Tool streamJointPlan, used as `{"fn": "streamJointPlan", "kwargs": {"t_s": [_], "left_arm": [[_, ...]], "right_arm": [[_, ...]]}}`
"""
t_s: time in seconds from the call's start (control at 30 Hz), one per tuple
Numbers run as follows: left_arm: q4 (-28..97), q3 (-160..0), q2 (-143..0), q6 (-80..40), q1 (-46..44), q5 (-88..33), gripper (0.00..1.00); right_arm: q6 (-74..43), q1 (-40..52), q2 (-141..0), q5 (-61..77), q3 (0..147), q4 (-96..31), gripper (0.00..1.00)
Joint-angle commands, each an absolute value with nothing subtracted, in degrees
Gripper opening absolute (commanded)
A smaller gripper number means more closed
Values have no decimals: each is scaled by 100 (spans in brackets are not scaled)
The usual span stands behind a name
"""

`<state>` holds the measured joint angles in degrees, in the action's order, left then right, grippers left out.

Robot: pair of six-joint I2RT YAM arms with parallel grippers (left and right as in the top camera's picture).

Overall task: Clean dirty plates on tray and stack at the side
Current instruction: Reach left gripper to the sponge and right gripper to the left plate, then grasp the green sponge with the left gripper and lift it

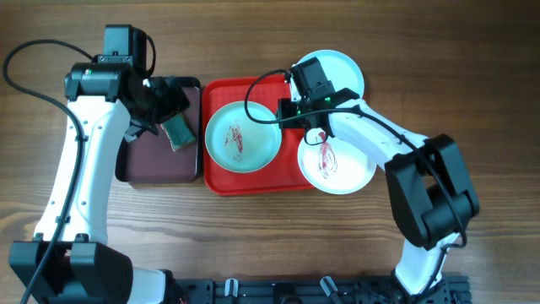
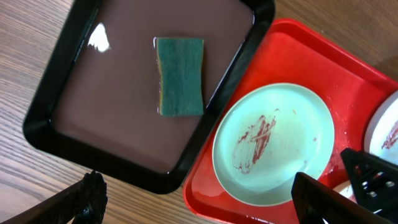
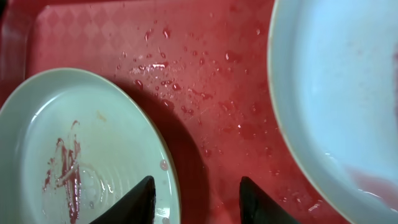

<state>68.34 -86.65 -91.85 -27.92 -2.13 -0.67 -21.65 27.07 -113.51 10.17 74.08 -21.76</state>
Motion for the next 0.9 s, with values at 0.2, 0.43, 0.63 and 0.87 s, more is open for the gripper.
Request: {"fn": "streamJointPlan", "kwargs": {"t_s": [0.2,0.43,0.63,0.87], "left_arm": [[6630,-8608,-9282,-3092,141,117,94],[6598,-8608,-9778,-3092,154,117,95],[6442,-8608,-10047,-3153,178,95,93],[6449,-8608,-10460,-3420,178,60,85]], "right_arm": [[-2456,2740,-11498,1549,7446,-2255,34],[-2753,2779,-11780,1555,7435,-2080,35],[-3175,2781,-11885,1553,7435,-2040,25],[-3304,2781,-11891,1555,7435,-2309,14]]}}
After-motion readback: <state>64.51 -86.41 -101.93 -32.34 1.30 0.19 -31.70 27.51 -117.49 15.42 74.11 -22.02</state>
